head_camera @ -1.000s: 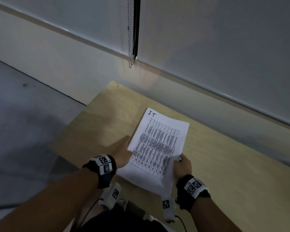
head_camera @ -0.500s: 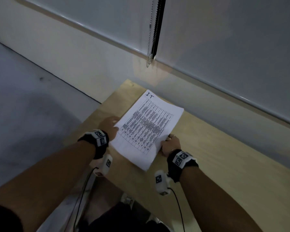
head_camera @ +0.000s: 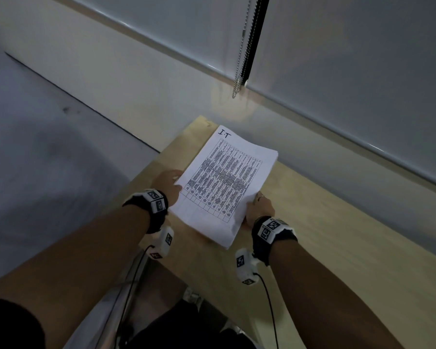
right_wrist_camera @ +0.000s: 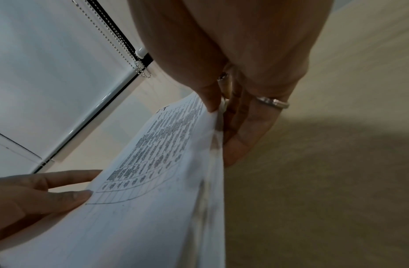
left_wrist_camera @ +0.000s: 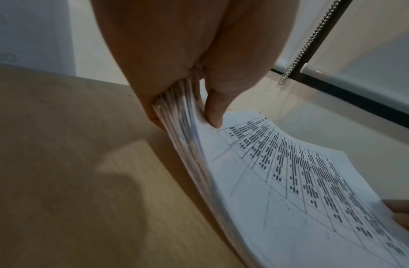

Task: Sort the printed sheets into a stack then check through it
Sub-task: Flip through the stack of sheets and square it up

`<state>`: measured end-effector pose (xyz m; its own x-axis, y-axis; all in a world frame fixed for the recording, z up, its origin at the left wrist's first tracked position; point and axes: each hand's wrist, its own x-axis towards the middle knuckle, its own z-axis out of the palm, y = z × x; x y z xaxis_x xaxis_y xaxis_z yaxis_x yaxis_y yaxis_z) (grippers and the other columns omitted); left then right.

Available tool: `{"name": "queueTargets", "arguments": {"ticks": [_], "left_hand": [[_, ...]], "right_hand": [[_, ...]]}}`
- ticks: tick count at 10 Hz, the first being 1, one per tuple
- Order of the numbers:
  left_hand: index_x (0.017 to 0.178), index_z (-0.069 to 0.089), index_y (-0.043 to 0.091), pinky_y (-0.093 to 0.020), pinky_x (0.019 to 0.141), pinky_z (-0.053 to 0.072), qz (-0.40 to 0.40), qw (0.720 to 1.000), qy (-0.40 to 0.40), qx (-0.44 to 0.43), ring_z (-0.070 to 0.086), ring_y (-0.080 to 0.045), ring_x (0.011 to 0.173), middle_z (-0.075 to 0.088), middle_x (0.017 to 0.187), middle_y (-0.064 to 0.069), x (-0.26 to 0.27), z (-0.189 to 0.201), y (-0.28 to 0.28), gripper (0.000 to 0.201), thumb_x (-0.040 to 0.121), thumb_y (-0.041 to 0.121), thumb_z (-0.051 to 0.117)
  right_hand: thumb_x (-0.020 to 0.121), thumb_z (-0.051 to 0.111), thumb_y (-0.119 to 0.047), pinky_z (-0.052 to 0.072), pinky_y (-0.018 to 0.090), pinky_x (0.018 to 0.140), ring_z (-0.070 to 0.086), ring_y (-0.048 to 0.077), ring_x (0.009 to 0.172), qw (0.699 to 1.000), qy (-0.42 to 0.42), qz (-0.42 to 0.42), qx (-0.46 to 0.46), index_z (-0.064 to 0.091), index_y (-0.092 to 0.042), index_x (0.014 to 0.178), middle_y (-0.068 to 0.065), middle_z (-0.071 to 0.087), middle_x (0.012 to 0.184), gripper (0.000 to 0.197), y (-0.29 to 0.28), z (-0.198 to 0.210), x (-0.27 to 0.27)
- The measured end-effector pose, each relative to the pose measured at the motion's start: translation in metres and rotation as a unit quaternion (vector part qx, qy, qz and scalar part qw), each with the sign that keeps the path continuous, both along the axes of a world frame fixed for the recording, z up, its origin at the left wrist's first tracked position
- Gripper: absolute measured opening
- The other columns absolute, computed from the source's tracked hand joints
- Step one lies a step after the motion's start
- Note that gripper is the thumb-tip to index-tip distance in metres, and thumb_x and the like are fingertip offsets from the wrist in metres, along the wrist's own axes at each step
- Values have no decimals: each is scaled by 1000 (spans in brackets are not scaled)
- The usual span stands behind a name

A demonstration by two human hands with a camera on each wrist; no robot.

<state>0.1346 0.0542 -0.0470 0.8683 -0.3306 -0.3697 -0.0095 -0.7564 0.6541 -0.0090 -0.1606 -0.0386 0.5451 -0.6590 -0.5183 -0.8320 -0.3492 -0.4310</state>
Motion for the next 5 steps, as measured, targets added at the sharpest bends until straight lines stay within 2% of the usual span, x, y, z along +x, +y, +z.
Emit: {"name": "queueTargets", "arguments": {"ticks": [3,4,5], "left_hand": [[134,58,13,-34,101,47,8,1000,-7,7,60,-26,121,61,136,-9,-2,-1,1,46,91,0,61],[137,54,13,-33,101,45,-6,1000,-1,25,58,-28,122,59,137,-11,-2,4,1,46,93,2,59],[141,46,20,-42,103,44,-27,990,-83,112,53,-33,122,55,135,-12,-1,20,-9,50,93,17,59]], "right_hand": [[102,35,-11,42,35,99,51,34,128,998,44,-14,44,33,1,146,20,48,143,45,10,3,2],[101,40,-14,46,35,91,54,36,124,998,50,-3,45,35,2,144,22,50,139,46,15,6,1],[100,43,-19,47,33,85,57,34,119,996,80,44,-12,40,0,139,18,53,136,44,7,17,-4]]}}
